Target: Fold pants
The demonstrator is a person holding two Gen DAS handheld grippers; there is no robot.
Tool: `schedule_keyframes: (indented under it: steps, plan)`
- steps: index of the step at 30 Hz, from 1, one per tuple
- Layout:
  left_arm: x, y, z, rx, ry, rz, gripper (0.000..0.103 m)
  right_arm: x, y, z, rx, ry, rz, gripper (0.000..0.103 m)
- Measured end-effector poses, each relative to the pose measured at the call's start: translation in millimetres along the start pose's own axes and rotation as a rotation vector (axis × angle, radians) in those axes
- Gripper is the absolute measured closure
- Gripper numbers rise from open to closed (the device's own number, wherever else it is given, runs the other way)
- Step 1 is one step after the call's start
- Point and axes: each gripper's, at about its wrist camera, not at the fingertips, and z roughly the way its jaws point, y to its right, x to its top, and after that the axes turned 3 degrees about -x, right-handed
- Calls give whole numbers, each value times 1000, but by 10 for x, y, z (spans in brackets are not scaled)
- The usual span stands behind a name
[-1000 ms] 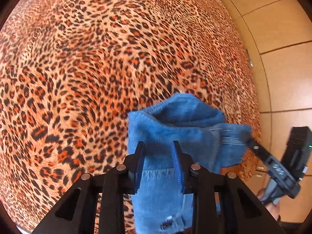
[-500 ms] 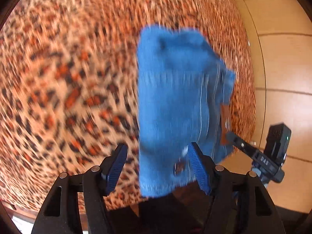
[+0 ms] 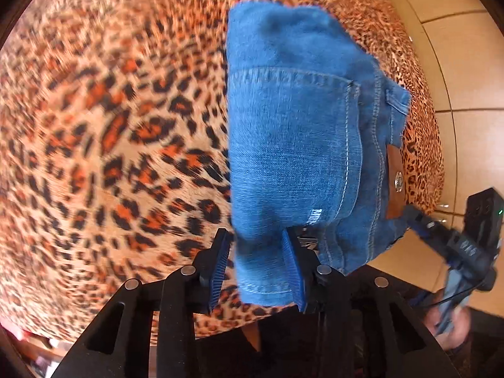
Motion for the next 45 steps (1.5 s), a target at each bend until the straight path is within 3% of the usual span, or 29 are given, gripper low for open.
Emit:
schedule_keyframes:
  steps: [2, 4, 6, 8, 11, 18, 31, 33, 35, 36, 37, 39, 41, 42, 45]
  plan:
    - [-53, 33, -157, 36, 36, 66, 68, 19, -4, -164, 2, 37, 2, 69]
    - [23, 179, -305, 52, 67, 105, 66, 38, -23, -279, -44, 57, -18, 52]
    - [95, 245, -441, 59, 111, 131, 56, 56, -6, -355, -72, 61, -22, 48]
    - [181, 311, -521, 68, 146, 135, 38, 87, -7, -385, -98, 63, -6, 48]
    - [418, 365, -482, 98, 174, 126, 38, 192, 52, -538, -118, 78, 8, 46]
    - [634, 685, -321, 147, 197, 115, 38, 726, -282, -225, -125, 61, -24, 40]
    - [846, 723, -140, 243, 186, 48, 38, 1414, -740, 508, -149, 7, -152, 38]
    - [912, 737, -136, 247, 180, 40, 43, 1486, -799, 608, -147, -14, -181, 41]
    - [948, 758, -183, 237, 201, 45, 74, 1506, -906, 617, -127, -6, -220, 66]
    - [972, 749, -216, 238, 229, 33, 75, 1456, -989, 542, -105, 5, -251, 83]
    - [1005, 729, -216, 248, 252, 20, 75, 1466, -1106, 479, -68, 30, -294, 90]
    - [1157, 613, -52, 289, 218, -19, 75, 1490, -1274, 468, -106, 68, -376, 90]
    - [1263, 451, 98, 266, 150, -82, 74, 1597, -1233, 703, -215, 17, -389, 90]
    - [1272, 403, 74, 236, 156, -106, 74, 1637, -1172, 777, -231, -6, -368, 87]
    - [1217, 293, -82, 157, 171, -129, 73, 1623, -969, 714, -142, -18, -258, 71]
